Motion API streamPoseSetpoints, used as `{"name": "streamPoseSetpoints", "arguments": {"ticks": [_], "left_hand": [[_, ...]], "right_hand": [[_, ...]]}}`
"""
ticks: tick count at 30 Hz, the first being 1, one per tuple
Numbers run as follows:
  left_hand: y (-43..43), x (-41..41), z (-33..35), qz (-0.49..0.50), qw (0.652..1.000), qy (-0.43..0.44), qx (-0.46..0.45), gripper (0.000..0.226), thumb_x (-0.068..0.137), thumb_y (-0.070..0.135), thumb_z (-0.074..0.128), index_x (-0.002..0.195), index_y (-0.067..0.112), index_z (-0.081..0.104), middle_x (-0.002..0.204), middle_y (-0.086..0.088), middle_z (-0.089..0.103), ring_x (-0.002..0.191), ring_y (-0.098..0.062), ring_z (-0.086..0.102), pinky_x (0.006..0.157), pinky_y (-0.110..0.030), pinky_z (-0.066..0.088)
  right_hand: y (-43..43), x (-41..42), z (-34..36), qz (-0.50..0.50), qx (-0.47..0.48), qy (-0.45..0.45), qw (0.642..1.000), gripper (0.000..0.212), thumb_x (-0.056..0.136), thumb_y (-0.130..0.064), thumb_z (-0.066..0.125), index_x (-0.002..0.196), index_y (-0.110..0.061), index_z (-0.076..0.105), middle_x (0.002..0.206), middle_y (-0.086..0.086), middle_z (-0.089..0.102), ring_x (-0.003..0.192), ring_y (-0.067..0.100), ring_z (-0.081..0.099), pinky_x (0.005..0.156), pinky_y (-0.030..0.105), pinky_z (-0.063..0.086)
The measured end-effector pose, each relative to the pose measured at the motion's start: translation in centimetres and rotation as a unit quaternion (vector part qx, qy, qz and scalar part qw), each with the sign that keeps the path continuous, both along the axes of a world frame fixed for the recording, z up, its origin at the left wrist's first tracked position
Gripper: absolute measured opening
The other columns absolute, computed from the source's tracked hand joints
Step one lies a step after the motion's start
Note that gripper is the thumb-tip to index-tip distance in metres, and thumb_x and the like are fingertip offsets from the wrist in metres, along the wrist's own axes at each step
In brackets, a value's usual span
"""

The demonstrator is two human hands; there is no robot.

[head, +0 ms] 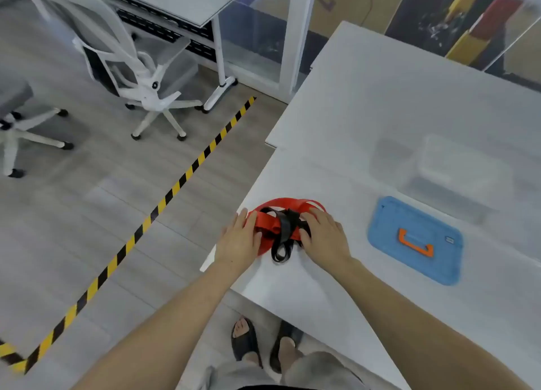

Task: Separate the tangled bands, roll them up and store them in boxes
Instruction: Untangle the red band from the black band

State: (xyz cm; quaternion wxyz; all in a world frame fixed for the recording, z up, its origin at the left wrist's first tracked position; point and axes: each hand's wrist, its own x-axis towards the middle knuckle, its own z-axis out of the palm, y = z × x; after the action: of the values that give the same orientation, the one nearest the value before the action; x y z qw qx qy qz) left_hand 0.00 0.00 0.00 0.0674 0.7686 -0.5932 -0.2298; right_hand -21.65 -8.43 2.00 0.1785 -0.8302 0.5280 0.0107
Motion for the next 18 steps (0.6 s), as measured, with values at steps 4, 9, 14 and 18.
{"name": "streamPoseSetpoints", "arguments": {"ticks": [4,9,14,18], "left_hand": [[-1.4,1.3,-1.5,0.067,0.996,0.044,0.028,0.055,0.108,0.034,0.043,0.159,0.019,0.031,0.163,-0.008,0.038,0.144,-0.032,0.043,0.113,-0.049,0.045],[-1.5,2.0,-3.6,0.094,0.981,0.154,0.075,0.058,0.104,0.027,0.054,0.158,0.031,0.032,0.143,-0.006,0.056,0.121,-0.028,0.060,0.099,-0.038,0.052],[-1.2,1.6,-4.5,0.161,0.956,0.235,0.066,0.058,0.103,0.019,0.055,0.156,0.035,0.037,0.125,-0.004,0.065,0.107,-0.022,0.066,0.098,-0.041,0.055],[-0.8,1.3,-4.5,0.210,0.944,0.237,0.096,0.073,0.097,0.013,0.066,0.159,0.027,0.032,0.135,-0.005,0.059,0.123,-0.030,0.061,0.099,-0.039,0.054]], "right_hand": [[-2.7,1.7,-0.5,0.051,0.021,-0.026,0.998,0.043,0.103,-0.032,0.053,0.144,-0.022,0.054,0.156,0.001,0.050,0.147,0.027,0.044,0.118,0.045,0.036],[-5.2,3.9,-2.6,0.145,0.096,0.008,0.985,0.054,0.109,-0.040,0.044,0.161,-0.026,0.035,0.171,0.000,0.032,0.161,0.026,0.024,0.130,0.050,0.020],[-5.0,3.1,-4.1,0.147,0.133,0.000,0.980,0.049,0.108,-0.043,0.043,0.156,-0.031,0.046,0.161,-0.004,0.048,0.150,0.021,0.042,0.118,0.047,0.038],[-3.3,1.1,-4.4,0.150,0.095,-0.004,0.984,0.058,0.101,-0.056,0.033,0.151,-0.034,0.052,0.157,-0.007,0.051,0.146,0.021,0.045,0.114,0.048,0.041]]}}
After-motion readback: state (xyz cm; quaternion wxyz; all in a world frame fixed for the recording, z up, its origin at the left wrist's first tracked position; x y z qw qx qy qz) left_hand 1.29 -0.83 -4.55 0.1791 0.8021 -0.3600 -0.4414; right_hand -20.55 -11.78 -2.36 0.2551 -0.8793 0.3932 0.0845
